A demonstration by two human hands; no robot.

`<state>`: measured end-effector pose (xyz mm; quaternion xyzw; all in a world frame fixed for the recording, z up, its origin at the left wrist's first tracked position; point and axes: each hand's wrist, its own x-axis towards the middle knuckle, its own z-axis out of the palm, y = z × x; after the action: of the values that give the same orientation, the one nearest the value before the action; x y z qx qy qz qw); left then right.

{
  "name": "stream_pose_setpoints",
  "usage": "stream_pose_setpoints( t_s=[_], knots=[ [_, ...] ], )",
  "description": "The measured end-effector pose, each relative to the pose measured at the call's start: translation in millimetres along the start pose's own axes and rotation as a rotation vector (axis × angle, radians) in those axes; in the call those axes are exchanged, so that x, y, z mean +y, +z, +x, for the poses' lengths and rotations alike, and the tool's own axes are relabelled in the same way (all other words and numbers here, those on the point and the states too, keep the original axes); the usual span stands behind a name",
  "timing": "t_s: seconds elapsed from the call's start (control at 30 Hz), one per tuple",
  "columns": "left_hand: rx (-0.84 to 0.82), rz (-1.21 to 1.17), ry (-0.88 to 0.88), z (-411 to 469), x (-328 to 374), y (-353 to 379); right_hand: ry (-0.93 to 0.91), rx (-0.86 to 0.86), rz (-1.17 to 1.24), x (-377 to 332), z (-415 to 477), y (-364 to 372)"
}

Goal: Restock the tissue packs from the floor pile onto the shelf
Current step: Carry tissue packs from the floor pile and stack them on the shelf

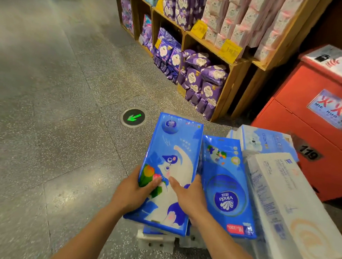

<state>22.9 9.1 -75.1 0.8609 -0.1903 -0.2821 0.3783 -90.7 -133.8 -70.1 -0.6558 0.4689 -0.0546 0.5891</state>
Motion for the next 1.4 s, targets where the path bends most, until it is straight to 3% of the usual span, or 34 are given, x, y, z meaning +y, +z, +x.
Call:
stream_pose_setpoints(
  t_s=[0.17, 0.37, 0.63, 0.77, 0.87, 0.93, 1.03, 1.23, 1.4],
  knots=[
    [0.096, -0.038, 0.075, -46.5, 140.3, -124.1, -0.07, -0.059, 0.164, -155.1, -61.6, -49.1],
    [0.089, 0.072, 0.113, -104.2, 320.2, -311.0, -0.011, -0.404, 0.25, -378.3, -149.4, -110.3],
    [0.18, 0.2, 0.193, -167.7, 464.7, -531.3, -0.014, -0.556, 0.335, -601.1, -242.8, -85.3],
    [0.283, 0.18, 0.164, -179.1, 471.1, -622.7, -0.043, -0.542, 0.428, -661.6, -278.5, -33.4],
    [0.481, 0.103, 0.182, -190.8, 446.5, -681.0, -0.056, -0.503, 0.517, -687.2, -297.9, 14.5],
    [0.562, -0.015, 0.161, -199.2, 420.1, -709.7, -0.068, -0.493, 0.577, -701.1, -308.7, 47.0],
    [0.554, -0.256, 0.134, -201.2, 382.4, -741.7, -0.112, -0.495, 0.65, -726.0, -321.3, 95.2],
    [0.633, -0.86, 0.156, -174.3, 340.9, -811.2, -0.194, -0.574, 0.61, -772.6, -323.1, 188.0],
    [0.711, -0.971, 0.232, -150.7, 310.3, -885.7, -0.222, -0.725, 0.496, -816.9, -298.8, 265.0]
  ],
)
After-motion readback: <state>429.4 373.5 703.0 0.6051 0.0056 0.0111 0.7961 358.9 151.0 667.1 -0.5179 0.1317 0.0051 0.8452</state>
